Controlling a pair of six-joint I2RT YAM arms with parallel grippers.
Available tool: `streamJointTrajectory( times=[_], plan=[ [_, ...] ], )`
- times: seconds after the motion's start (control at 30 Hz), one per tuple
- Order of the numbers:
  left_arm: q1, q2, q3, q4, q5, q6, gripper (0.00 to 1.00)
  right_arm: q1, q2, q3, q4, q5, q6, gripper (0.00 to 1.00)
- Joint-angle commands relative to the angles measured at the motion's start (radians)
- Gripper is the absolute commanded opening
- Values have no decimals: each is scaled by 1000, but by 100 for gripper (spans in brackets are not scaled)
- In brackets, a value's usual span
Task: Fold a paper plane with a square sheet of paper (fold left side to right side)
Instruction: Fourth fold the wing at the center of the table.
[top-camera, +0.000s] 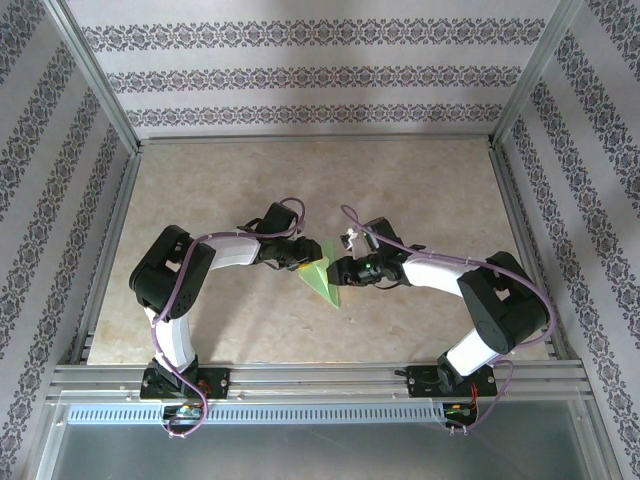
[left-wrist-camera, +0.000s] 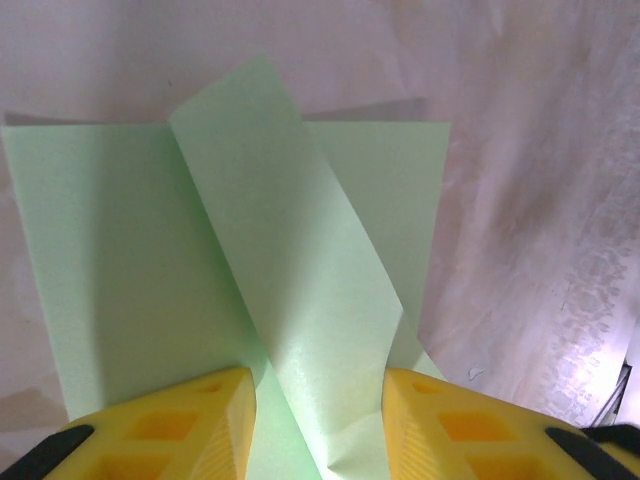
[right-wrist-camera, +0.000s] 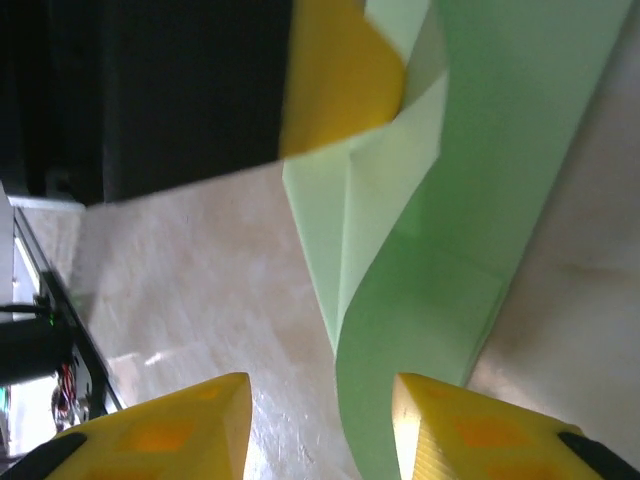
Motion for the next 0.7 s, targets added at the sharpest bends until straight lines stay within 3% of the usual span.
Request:
streamJointTrajectory(
  times=[0.0, 0.4, 0.67],
  plan=[
    [-13, 23, 4, -74, -43, 25, 40, -18, 1, -5, 49, -37, 37, 43],
    [-13, 17, 4, -77, -46, 24, 40, 16, 114, 48, 93, -31, 75, 35],
    [-13, 18, 5, -77, -47, 25, 40, 20, 116, 45, 81, -3, 71, 13]
  ],
)
